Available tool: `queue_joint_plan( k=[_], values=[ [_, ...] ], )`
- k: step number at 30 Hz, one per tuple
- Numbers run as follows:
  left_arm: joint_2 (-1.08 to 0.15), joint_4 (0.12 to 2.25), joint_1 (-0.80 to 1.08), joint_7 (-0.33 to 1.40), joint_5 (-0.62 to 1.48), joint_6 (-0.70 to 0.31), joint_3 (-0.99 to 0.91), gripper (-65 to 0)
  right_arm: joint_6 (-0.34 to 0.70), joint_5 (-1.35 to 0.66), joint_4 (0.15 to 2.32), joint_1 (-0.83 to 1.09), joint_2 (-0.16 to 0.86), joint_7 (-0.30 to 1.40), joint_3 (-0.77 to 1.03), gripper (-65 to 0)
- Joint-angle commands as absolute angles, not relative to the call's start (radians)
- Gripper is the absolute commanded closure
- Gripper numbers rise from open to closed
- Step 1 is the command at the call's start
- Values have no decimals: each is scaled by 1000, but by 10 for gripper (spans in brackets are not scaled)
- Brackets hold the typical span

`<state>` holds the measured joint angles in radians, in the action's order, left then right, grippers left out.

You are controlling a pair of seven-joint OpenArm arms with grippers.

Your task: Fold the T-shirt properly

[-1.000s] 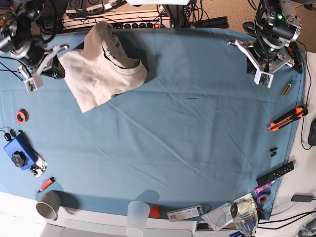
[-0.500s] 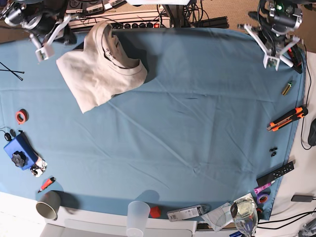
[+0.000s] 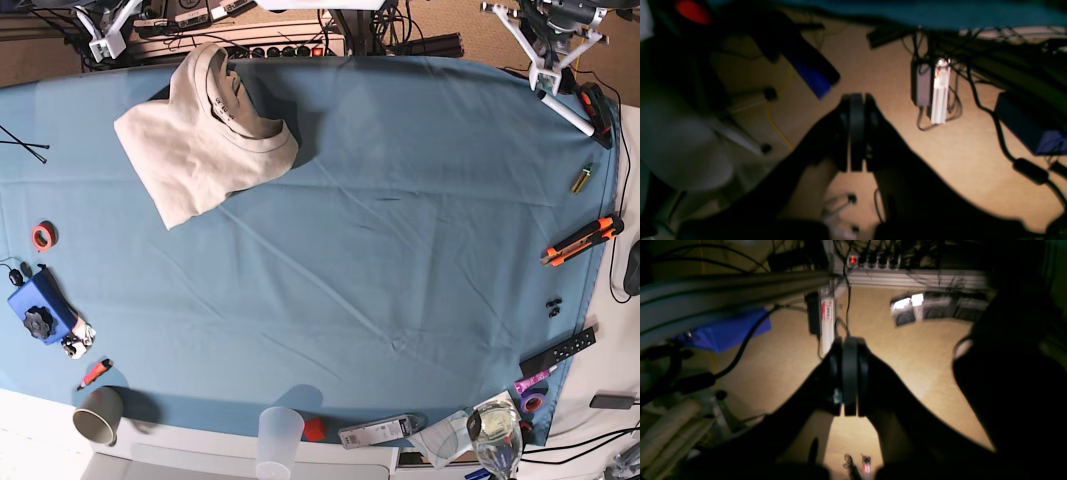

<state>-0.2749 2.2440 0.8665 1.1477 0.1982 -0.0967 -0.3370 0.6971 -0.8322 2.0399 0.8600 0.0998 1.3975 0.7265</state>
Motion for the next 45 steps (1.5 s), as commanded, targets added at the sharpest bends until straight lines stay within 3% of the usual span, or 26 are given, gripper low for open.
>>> queue_joint_plan(
  k=[1,12,21,25,29,34,45],
  values=[
    [-282,2230,884,1135,200,-97,-344,0,698,-836,2019,872,109,1396,734,0],
    [-279,1938,883,1019,247,-105,-344,0,698,-802,1604,834,178,1396,732,0],
    [-277,1478,734,884,247,-185,-344,0,698,-731,1291,674,214,1384,726,0],
    [-277,1270,621,807,247,-199,-344,0,698,-590,1214,645,249,1243,618,0],
    [-276,1083,522,665,223,-291,-344,0,698,-433,1182,632,305,1045,442,0],
    [-271,894,435,475,151,-289,-344,0,698,-232,1078,540,313,847,295,0],
    [-237,624,398,215,45,-260,-344,0,698,-51,694,316,313,665,33,0]
  ],
)
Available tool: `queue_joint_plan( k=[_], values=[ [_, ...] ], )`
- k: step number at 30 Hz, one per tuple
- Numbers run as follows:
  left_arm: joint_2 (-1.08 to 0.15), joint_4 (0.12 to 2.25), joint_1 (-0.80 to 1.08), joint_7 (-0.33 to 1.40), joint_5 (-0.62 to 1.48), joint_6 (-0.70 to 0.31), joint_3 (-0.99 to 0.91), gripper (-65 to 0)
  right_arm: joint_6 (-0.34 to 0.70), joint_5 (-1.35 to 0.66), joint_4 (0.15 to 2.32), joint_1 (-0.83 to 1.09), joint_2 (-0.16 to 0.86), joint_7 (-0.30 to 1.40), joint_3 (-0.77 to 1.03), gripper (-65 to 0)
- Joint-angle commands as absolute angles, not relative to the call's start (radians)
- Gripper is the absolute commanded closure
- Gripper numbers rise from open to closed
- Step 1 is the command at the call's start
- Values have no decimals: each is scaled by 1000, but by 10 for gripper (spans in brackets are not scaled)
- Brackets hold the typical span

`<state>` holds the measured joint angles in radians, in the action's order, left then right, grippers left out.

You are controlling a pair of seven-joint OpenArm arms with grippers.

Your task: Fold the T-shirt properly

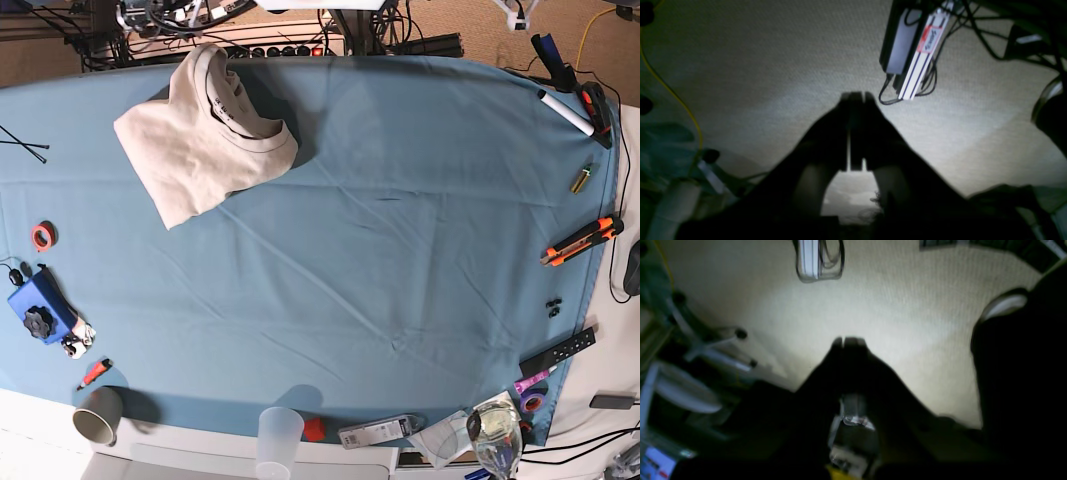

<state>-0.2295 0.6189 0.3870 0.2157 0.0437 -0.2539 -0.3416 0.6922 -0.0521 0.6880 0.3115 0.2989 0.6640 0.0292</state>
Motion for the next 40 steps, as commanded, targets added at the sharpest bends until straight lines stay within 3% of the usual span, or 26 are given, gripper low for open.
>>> queue_joint_plan(
  k=[1,7,15,20,40],
  values=[
    [-232,611,399,200,35,-251,-344,0,698,-51,683,308,313,654,17,0],
    [-228,583,398,155,21,-244,-344,0,690,-12,672,299,313,504,-39,0],
    [-220,582,398,-30,22,-197,-344,0,513,53,624,299,302,179,-48,0],
    [-188,582,396,-39,22,-154,-344,0,441,53,532,297,285,77,-48,0],
    [-117,617,396,-79,18,-146,-344,0,430,42,509,296,286,89,-48,0]
  ],
)
